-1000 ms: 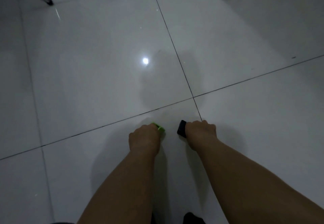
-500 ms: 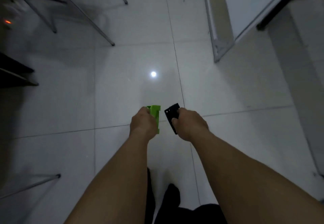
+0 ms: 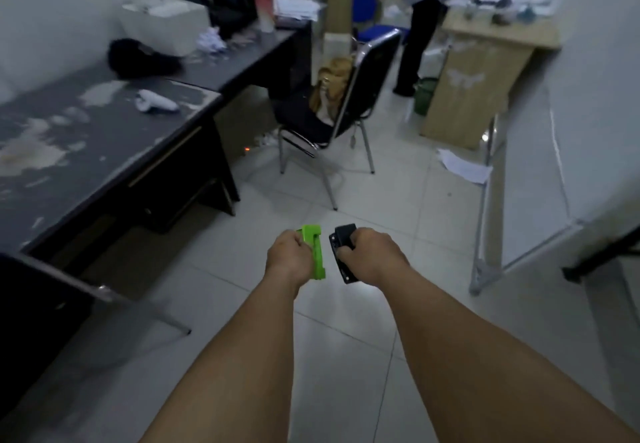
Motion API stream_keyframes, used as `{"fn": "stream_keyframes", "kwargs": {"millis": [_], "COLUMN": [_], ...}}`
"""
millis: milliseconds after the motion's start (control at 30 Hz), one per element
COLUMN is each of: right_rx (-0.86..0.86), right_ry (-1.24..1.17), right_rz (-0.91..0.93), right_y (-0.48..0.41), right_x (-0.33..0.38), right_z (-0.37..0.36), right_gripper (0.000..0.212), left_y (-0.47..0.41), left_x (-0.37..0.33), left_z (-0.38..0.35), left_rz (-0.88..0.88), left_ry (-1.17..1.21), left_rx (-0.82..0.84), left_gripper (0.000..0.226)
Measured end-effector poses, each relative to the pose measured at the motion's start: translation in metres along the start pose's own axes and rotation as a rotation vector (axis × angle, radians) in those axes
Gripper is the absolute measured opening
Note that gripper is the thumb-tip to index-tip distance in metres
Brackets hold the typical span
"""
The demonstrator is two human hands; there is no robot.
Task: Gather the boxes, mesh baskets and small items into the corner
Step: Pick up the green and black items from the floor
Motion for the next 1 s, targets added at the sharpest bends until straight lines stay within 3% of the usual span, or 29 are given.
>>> {"fn": "stream_keyframes", "kwargs": {"millis": [333, 500, 633, 700, 867, 1000], "right_rx": [0.141, 0.261, 0.357, 0.409, 0.536, 0.557], "right_ry": [0.270, 0.411, 0.507, 0.545, 0.675, 0.823], "right_rz": [0.512, 0.765, 0.958, 1.049, 1.189, 1.289], "right_y": [0.138, 0.248, 0.366, 0.426, 0.536, 0.590], "right_x": [0.175, 0.282, 0.356, 0.384, 0.435, 0.463], "right_z": [-0.051, -0.132, -0.211, -0.250, -0.333, -0.382], "right_gripper": [0.027, 0.030, 0.030, 0.030, 0.030, 0.035], "left_y": [0.137, 0.236, 0.338, 0.386, 0.478, 0.525], "left_x": [0.083, 0.170, 0.252, 0.291, 0.373, 0.434], "left_z": [0.189, 0.316, 0.412, 0.454, 0.526, 0.558], "left_rz": [0.133, 0.228, 0.340, 0.406, 0.517, 0.610], "left_ry": [0.152, 0.209, 0.150, 0.115, 0.082, 0.125], "left_rx": [-0.355, -0.516, -0.632, -0.669, -0.736, -0.776], "left_gripper": [0.014, 0.010, 0.022, 0.017, 0.010, 0.017]}}
Point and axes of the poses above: each hand's wrist, its own y-axis away from the middle knuckle, its own z-axis out of the back of the hand, x = y × z, the point moved 6 cm from there along -y, towards the middle knuckle, and after that the axes turned 9 degrees about y, right-handed, at the moved point
